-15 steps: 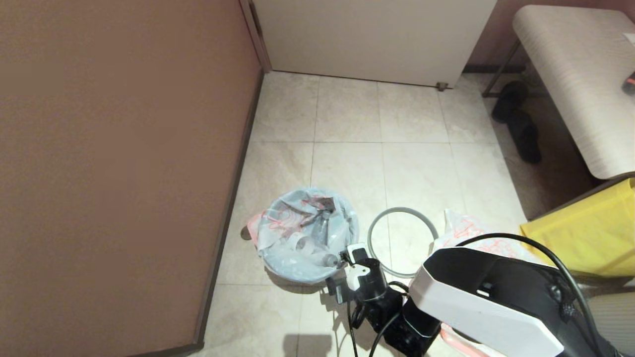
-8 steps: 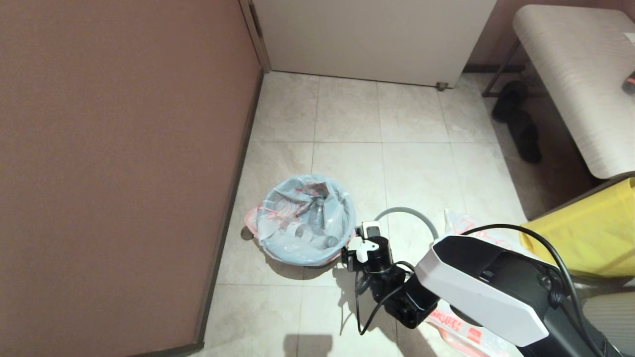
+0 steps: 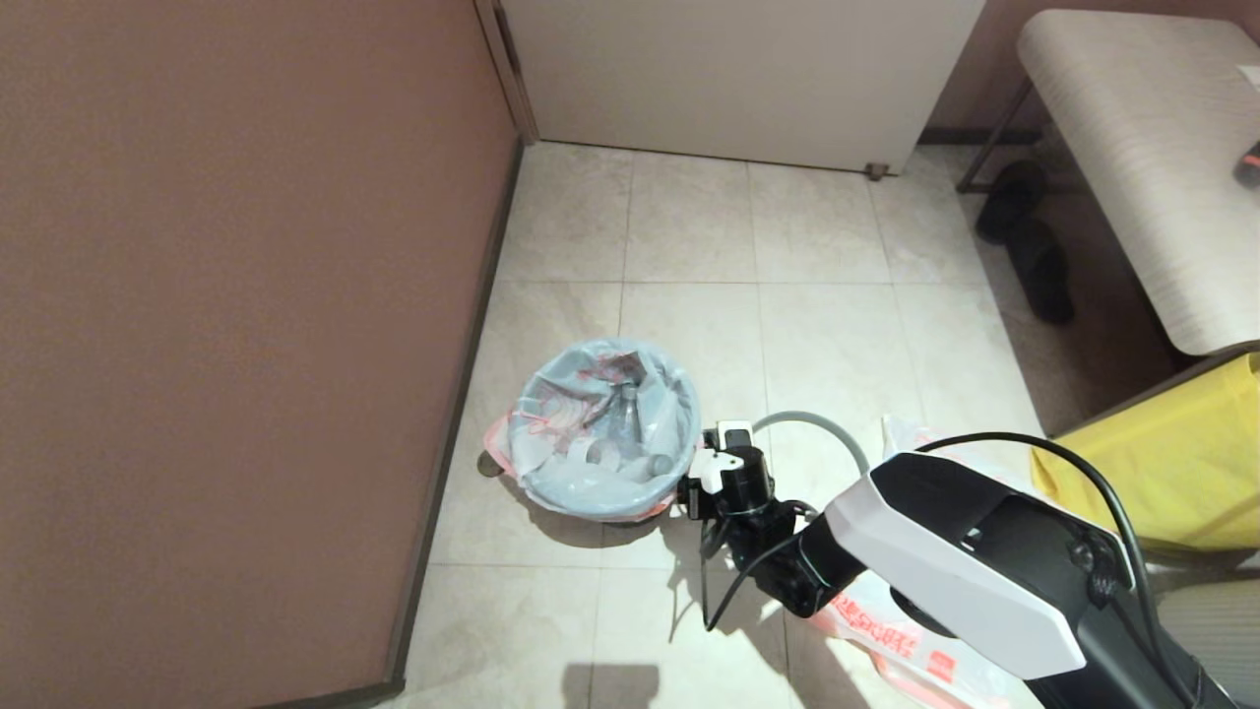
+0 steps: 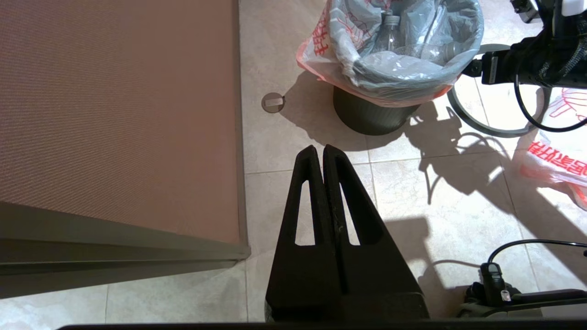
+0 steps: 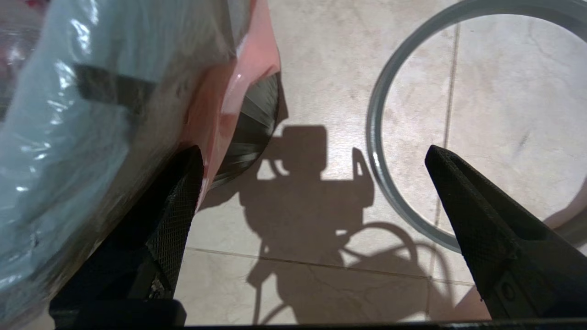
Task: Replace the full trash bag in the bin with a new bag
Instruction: Place the trash bag on the floor
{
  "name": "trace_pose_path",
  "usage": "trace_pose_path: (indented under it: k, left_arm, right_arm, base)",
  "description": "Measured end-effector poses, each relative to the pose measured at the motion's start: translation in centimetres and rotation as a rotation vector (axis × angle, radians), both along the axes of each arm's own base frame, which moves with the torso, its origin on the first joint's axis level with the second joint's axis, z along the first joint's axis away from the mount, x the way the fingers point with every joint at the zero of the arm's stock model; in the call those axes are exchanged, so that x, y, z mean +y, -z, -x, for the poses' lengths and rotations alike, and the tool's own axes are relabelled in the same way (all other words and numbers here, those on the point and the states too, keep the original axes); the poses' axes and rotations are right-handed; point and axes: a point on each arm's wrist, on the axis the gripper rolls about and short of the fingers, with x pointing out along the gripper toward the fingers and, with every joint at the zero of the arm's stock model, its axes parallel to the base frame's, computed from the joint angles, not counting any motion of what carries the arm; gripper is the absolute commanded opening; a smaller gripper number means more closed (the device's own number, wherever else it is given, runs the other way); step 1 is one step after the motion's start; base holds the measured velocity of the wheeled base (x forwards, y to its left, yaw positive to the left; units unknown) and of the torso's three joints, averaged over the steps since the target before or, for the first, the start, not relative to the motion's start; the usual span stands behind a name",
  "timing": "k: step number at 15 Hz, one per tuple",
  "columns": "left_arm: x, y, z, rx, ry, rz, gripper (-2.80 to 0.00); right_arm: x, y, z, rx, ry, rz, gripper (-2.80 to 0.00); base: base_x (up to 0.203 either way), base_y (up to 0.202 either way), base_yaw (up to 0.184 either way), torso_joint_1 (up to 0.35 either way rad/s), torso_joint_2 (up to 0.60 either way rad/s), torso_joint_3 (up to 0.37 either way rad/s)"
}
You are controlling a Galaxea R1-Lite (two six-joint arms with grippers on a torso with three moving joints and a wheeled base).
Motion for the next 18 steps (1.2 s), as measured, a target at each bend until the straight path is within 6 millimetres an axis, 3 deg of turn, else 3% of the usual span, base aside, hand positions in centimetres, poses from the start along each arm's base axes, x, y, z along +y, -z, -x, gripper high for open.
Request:
trace_pose_path:
  k: [5,10,14,15,18]
  left_arm:
    - [0.0,0.0,0.0,0.000,0.000,0.000,-2.80]
    - [0.0,0.0,0.0,0.000,0.000,0.001,-2.80]
    - [0.0,0.0,0.0,0.000,0.000,0.001,-2.80]
    - [0.0,0.0,0.0,0.000,0.000,0.000,-2.80]
    - [0.0,0.0,0.0,0.000,0.000,0.000,-2.80]
  right_arm:
    - [0.8,1.4,0.4,0.010,-0.031,0.072,0.00]
    - [0.6,3.4,0.1,0.011,-0.015,0.197,0.00]
    - [0.3,3.9,0.0,0.016,-0.002,0.209,0.00]
    - [0.3,3.9,0.1,0.018,-0.002,0.211,-2.80]
    - [0.3,4.1,0.1,0.022,-0.005,0.223,-2.80]
  base:
    - [0.000,0.000,0.000,0.000,0.00,0.000]
    - [0.000,0.000,0.000,0.000,0.00,0.000]
    - [0.000,0.000,0.000,0.000,0.00,0.000]
    - [0.000,0.000,0.000,0.000,0.00,0.000]
    - [0.000,0.000,0.000,0.000,0.00,0.000]
